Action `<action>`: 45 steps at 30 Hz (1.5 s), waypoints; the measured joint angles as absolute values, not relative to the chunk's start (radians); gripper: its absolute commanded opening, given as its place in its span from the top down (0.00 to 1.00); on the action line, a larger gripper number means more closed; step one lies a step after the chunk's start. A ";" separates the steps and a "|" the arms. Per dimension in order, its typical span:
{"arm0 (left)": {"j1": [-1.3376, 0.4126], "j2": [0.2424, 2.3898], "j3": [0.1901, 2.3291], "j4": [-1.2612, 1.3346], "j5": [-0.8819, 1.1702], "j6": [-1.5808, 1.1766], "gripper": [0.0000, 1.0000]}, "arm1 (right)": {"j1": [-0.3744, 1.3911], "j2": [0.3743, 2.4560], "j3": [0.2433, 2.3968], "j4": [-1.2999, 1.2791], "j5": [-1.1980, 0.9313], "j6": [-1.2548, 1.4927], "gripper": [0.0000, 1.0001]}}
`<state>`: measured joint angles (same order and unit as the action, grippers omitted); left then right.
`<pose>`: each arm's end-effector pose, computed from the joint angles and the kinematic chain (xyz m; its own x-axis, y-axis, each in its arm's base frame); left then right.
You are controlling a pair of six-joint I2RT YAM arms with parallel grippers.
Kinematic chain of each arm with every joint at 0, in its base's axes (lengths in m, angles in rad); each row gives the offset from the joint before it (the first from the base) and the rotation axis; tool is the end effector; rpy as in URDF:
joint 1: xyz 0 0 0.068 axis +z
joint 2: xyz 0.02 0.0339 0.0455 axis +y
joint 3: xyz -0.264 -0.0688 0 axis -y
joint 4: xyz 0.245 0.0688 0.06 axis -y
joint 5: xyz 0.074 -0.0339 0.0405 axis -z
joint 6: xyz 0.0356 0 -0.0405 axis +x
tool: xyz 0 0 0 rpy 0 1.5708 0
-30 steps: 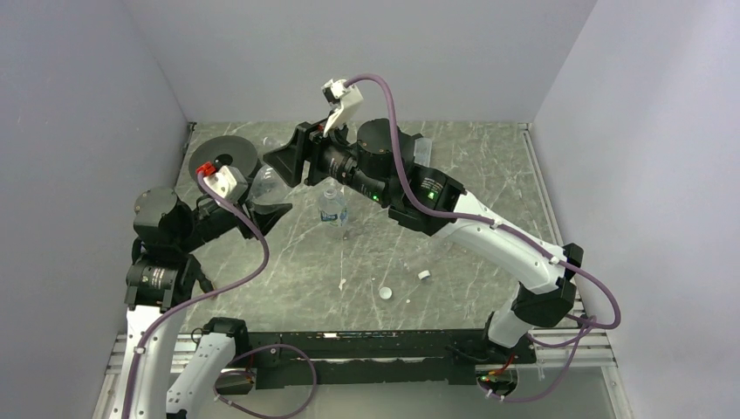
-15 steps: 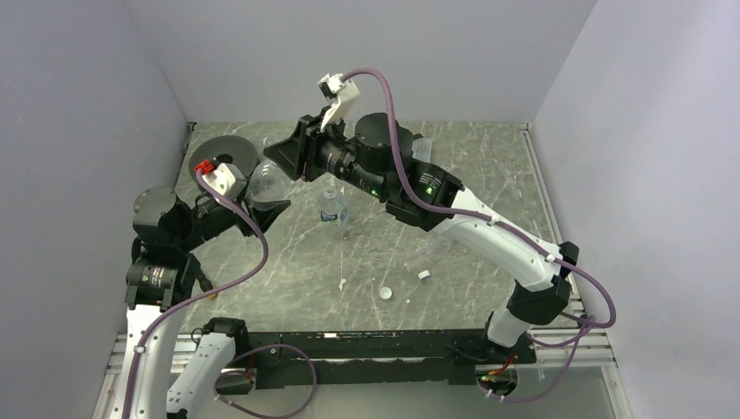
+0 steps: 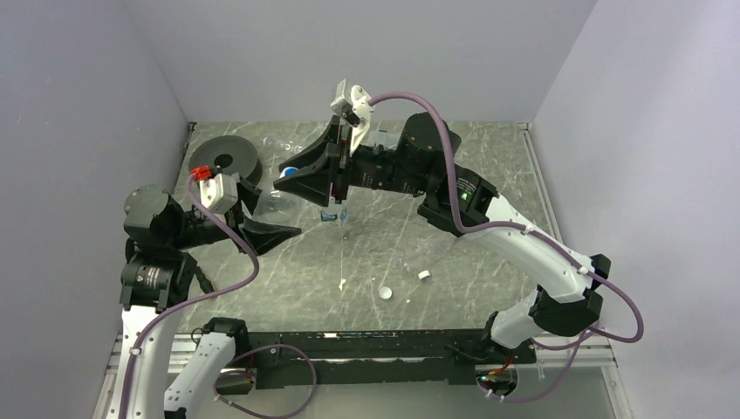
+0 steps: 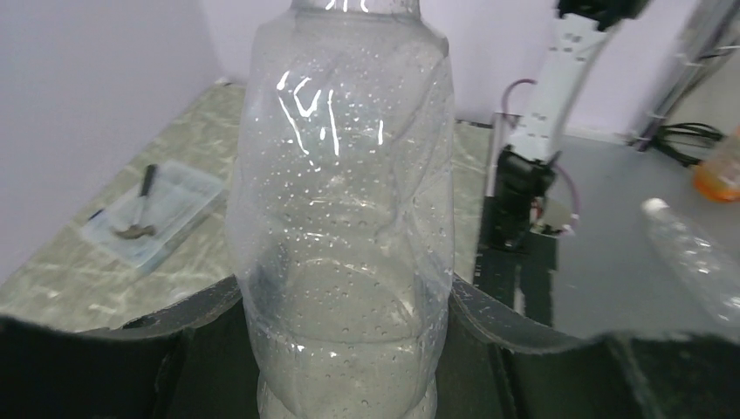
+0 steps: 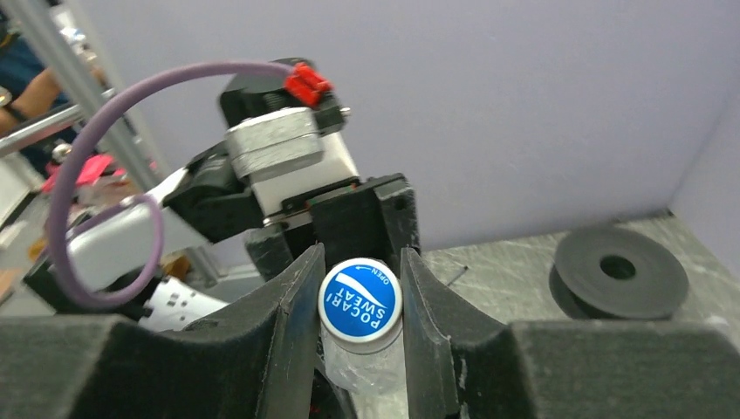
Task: Unscrew the bottle caps
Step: Unscrew the bottle cap from the plastic bottle.
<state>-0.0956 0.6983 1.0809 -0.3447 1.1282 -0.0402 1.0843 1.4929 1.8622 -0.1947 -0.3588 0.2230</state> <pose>0.1083 -0.0427 0.4337 -0.0001 -0.0173 -0.9999 0.9405 0.3397 -0.0059 0.1348 0.2816 0.5397 -0.1396 0.1790 -0.9739 -0.9828 0.0948 0.1583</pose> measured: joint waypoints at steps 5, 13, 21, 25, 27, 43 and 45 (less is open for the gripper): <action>-0.096 0.711 1.098 -0.329 1.249 -0.099 1.00 | 1.060 1.487 1.860 -0.159 -0.545 0.201 0.95; -0.095 0.730 1.100 -0.379 1.219 -0.072 1.00 | 1.061 1.504 1.903 -0.181 -0.529 0.198 0.00; -0.093 0.706 1.070 -0.386 0.971 0.008 1.00 | 1.119 1.534 2.003 -0.274 -0.031 0.286 0.00; -0.093 0.699 1.063 -0.387 0.880 0.045 1.00 | 1.159 1.601 2.067 -0.310 0.134 0.311 0.00; -0.093 0.699 1.061 -0.387 0.858 0.052 1.00 | 1.169 1.630 2.080 -0.322 0.166 0.320 0.04; -0.093 0.690 1.051 -0.388 0.815 0.068 1.00 | 1.177 1.686 2.087 -0.342 0.206 0.340 0.63; -0.093 0.688 1.051 -0.387 0.815 0.068 1.00 | 1.177 1.684 2.087 -0.342 0.208 0.335 0.67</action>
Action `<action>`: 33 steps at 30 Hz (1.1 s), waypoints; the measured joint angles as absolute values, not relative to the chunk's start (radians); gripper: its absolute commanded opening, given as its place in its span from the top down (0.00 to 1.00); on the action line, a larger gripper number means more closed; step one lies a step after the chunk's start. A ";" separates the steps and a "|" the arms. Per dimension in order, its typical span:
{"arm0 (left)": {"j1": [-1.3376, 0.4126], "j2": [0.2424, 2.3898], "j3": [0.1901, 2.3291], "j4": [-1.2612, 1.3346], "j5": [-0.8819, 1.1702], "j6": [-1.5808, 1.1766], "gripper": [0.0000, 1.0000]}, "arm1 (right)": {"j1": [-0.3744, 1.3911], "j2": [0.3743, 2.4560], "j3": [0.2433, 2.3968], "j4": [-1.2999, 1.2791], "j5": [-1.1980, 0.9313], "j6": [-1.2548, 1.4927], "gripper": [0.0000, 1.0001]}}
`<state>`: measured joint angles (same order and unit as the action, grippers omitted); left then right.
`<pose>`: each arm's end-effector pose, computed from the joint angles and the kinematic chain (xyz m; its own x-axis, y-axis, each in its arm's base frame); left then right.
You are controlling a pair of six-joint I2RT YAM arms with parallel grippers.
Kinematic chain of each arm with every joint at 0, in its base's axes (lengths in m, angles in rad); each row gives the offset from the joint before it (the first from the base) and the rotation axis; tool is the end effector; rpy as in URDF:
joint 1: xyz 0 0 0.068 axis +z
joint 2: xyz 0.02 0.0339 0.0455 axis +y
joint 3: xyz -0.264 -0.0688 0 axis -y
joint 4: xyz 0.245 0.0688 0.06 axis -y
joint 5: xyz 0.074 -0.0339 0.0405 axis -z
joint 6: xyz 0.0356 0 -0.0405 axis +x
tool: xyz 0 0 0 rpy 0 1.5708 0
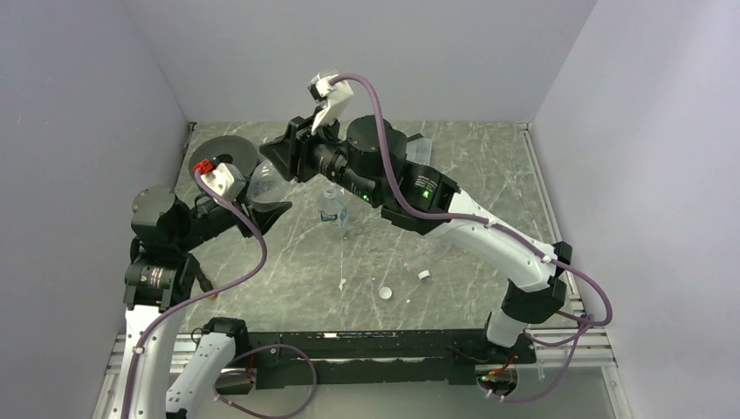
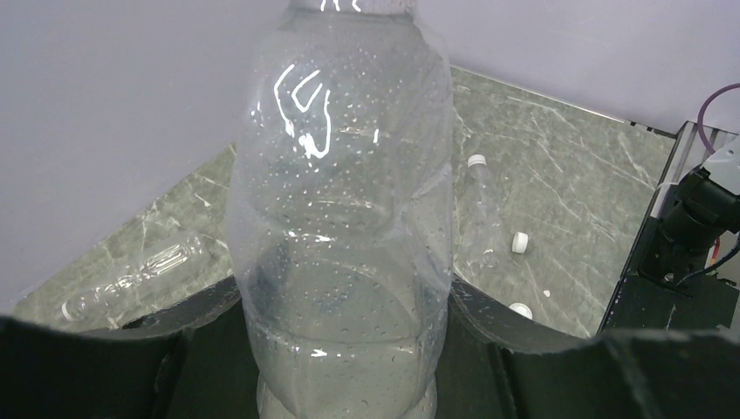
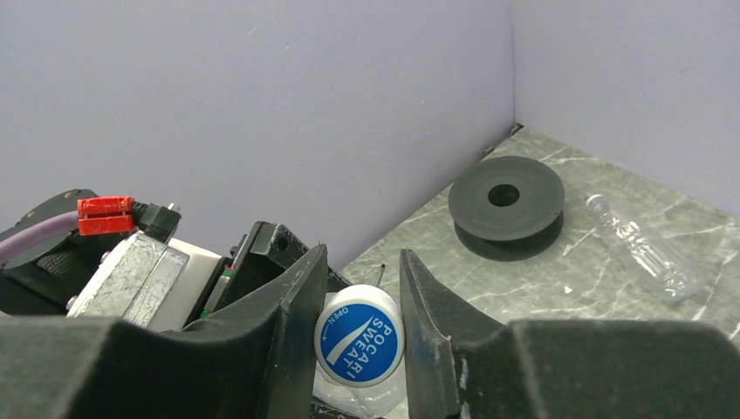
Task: Unscrew the bottle caps
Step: Unscrew the bottle cap from the plastic bottle, then place the bottle cap at the center of the board.
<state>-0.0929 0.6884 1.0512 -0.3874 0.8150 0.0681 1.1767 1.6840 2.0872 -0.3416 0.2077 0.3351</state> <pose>0.1193 -0.0371 0.4218 0.0292 0.0442 -0.9986 0.7878 0.6138 0.0502 0.1451 0.3298 0.5338 -0.2488 0.2397 -0.9384 -0.7864 0.5156 0.3402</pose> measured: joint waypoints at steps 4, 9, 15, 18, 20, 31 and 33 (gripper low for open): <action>-0.093 0.690 1.051 -0.387 0.825 0.067 1.00 | 1.172 1.676 2.087 -0.341 0.203 0.323 0.72; -0.093 0.691 1.051 -0.390 0.876 0.061 1.00 | 1.121 1.651 2.071 -0.324 0.122 0.338 0.72; -0.093 0.691 1.051 -0.403 0.978 0.041 1.00 | 0.973 1.543 1.931 -0.234 -0.044 0.382 0.71; -0.093 0.690 1.051 -0.415 1.011 0.040 1.00 | 0.960 1.456 1.832 -0.217 -0.035 0.364 0.71; -0.093 0.688 1.051 -0.422 1.026 0.040 1.00 | 0.964 1.365 1.721 -0.216 0.000 0.345 0.70; -0.093 0.669 1.051 -0.427 1.055 0.030 1.00 | 0.943 1.068 1.035 -0.257 0.255 0.388 0.73; -0.093 0.669 1.051 -0.426 1.055 0.029 1.00 | 0.943 1.083 0.921 -0.260 0.257 0.419 0.75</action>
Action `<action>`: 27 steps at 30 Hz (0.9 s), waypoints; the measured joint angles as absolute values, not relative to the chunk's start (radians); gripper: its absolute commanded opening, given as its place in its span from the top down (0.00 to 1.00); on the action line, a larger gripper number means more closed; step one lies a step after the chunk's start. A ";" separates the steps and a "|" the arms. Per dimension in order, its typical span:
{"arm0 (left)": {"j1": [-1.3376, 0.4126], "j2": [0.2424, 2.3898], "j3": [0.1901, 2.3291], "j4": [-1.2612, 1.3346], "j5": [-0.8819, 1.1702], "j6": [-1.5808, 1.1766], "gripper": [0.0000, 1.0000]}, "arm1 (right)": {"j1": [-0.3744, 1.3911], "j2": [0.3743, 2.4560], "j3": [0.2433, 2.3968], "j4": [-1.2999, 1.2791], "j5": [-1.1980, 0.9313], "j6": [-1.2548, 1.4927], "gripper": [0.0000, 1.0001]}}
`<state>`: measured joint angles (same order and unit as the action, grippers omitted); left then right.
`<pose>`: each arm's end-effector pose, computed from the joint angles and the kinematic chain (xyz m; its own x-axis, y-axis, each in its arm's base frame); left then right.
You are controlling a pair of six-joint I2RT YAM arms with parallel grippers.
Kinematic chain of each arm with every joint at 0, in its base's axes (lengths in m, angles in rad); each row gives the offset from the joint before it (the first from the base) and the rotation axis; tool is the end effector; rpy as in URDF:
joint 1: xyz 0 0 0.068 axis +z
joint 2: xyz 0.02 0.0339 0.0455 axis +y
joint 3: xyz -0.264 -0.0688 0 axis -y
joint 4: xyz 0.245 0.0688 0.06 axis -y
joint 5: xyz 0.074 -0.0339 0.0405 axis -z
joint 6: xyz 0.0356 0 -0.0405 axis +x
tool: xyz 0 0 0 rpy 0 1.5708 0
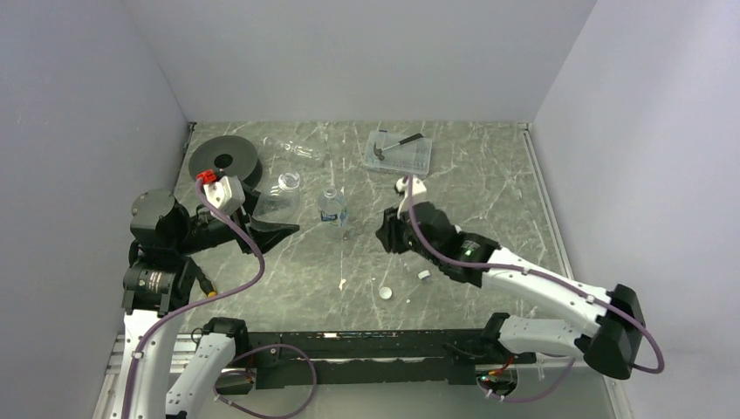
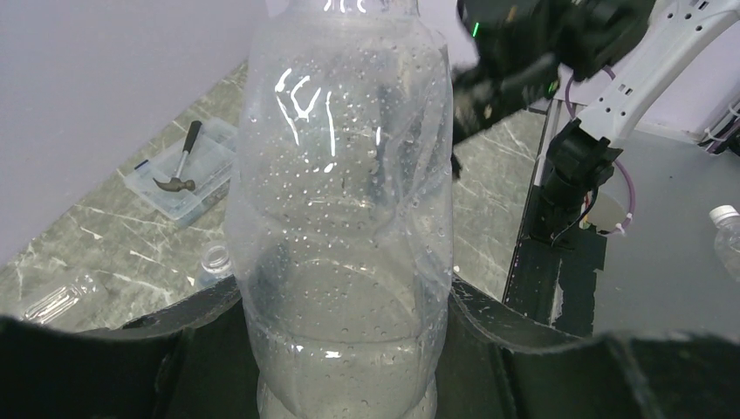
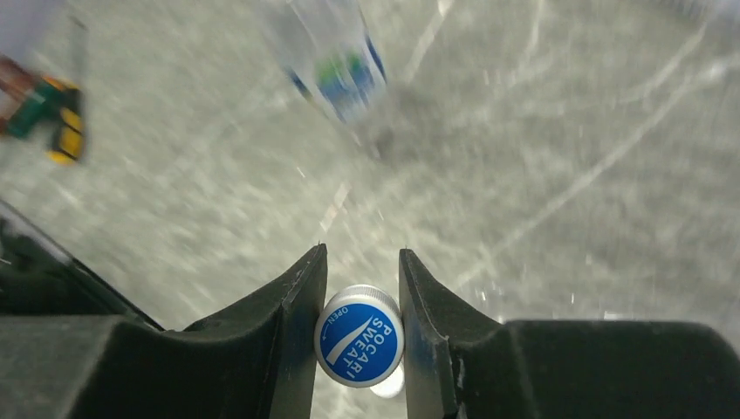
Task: Unscrew the bottle caps
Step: Place the bottle cap at the center of the board.
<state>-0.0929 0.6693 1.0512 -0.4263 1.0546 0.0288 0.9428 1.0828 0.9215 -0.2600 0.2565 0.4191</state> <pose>0.1061 -0.0410 0.4202 -0.0179 0.0159 -0.9997 0.9118 0.4106 -0.0098 0.1522 0.1943 0.3222 -0.4826 0.0052 -0.8758 -0.4930 0.8249 0.2766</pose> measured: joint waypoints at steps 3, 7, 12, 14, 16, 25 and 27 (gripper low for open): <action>-0.093 0.669 1.051 -0.426 1.055 0.022 1.00 | 0.943 1.110 0.782 -0.249 0.250 0.461 0.76; -0.093 0.670 1.051 -0.424 1.055 0.015 1.00 | 0.943 1.161 0.686 -0.205 0.223 0.497 0.76; -0.093 0.671 1.051 -0.425 1.055 0.014 1.00 | 0.949 1.276 0.676 -0.082 0.191 0.517 0.76; -0.093 0.671 1.051 -0.426 1.055 0.014 1.00 | 0.961 1.325 0.677 -0.042 0.191 0.517 0.74; -0.093 0.671 1.051 -0.428 1.055 0.014 1.00 | 0.982 1.374 0.677 -0.009 0.196 0.516 0.70; -0.093 0.671 1.051 -0.431 1.054 0.014 1.00 | 1.086 1.514 0.667 0.100 0.310 0.518 0.61; -0.093 0.671 1.051 -0.431 1.055 0.014 1.00 | 1.090 1.522 0.654 0.117 0.329 0.520 0.57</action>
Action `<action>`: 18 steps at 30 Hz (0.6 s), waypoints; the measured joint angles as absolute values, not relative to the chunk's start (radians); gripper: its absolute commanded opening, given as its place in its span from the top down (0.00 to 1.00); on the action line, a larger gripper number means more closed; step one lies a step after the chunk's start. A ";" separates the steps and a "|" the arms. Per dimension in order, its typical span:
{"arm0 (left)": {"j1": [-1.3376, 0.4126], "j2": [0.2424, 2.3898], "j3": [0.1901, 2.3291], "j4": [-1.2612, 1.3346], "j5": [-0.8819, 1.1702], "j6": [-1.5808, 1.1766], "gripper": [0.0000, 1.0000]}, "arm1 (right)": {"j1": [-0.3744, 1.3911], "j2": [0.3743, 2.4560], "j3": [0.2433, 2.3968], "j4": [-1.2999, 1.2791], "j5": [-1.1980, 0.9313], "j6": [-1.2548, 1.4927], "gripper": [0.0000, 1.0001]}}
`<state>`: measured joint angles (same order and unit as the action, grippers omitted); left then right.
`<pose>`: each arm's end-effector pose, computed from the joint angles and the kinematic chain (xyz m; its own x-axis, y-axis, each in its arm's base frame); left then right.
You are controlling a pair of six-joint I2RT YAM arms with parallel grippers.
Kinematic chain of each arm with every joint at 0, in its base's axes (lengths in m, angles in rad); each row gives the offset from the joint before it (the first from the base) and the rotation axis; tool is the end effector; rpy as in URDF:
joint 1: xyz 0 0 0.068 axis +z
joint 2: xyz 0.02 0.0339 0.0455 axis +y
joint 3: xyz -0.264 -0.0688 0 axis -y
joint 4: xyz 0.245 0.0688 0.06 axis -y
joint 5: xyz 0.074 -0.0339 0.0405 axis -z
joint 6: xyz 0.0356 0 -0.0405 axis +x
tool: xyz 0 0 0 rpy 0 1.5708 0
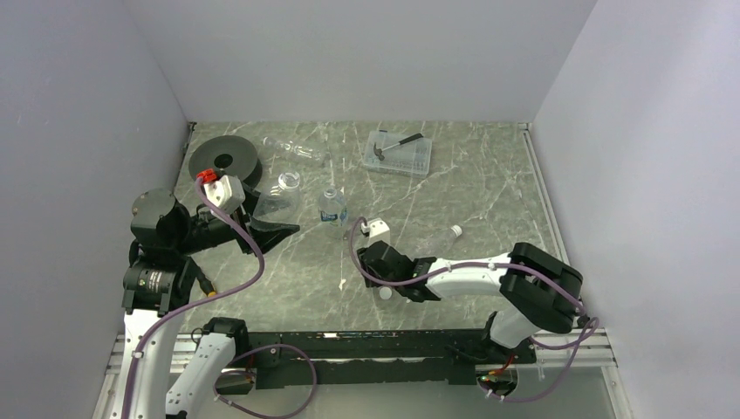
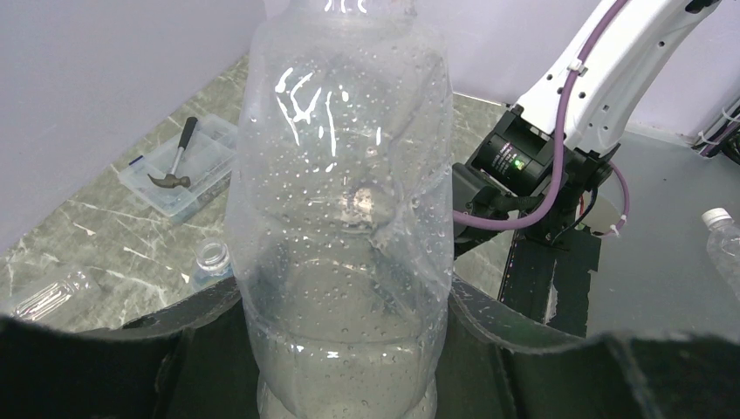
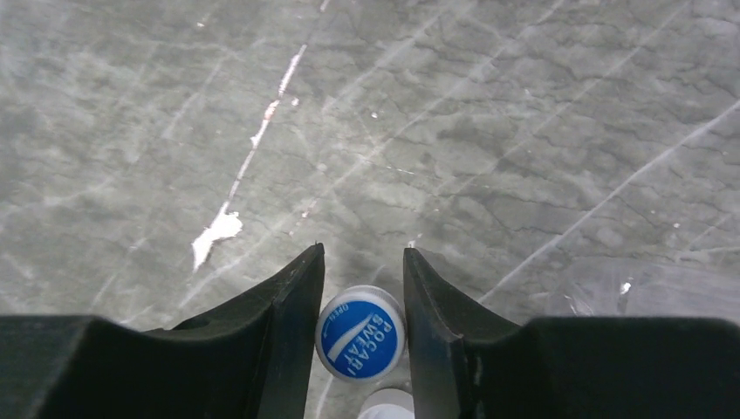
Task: Unscrew the bottle caps
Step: Place the bottle cap at the center of the board.
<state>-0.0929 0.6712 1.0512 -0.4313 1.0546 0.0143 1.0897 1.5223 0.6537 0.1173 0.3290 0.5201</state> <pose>0.1066 -0.0410 0.4196 -0.0380 0.0106 -0.9992 0.9112 0.4108 -0.0303 0.1444 0.2517 0.1554 -0.6367 -0.2034 -0.7438 -0.4762 0.8624 0.1718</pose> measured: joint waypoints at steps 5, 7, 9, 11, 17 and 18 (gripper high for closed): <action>-0.093 0.671 1.051 -0.432 1.054 0.015 1.00 | 1.114 1.528 0.631 0.128 0.389 0.533 0.46; -0.093 0.671 1.051 -0.432 1.054 0.015 1.00 | 1.127 1.528 0.627 0.130 0.407 0.543 0.45; -0.093 0.671 1.051 -0.432 1.054 0.015 1.00 | 1.136 1.531 0.626 0.130 0.419 0.549 0.43; -0.093 0.671 1.051 -0.432 1.055 0.015 1.00 | 1.142 1.533 0.626 0.128 0.430 0.555 0.42; -0.093 0.671 1.051 -0.432 1.054 0.015 1.00 | 1.143 1.491 0.640 0.060 0.464 0.551 0.25; -0.093 0.671 1.051 -0.432 1.054 0.015 1.00 | 1.143 1.461 0.651 0.032 0.465 0.541 0.20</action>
<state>-0.0929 0.6712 1.0512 -0.4324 1.0542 0.0147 1.1427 1.4609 0.6506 0.0319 0.4652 0.5407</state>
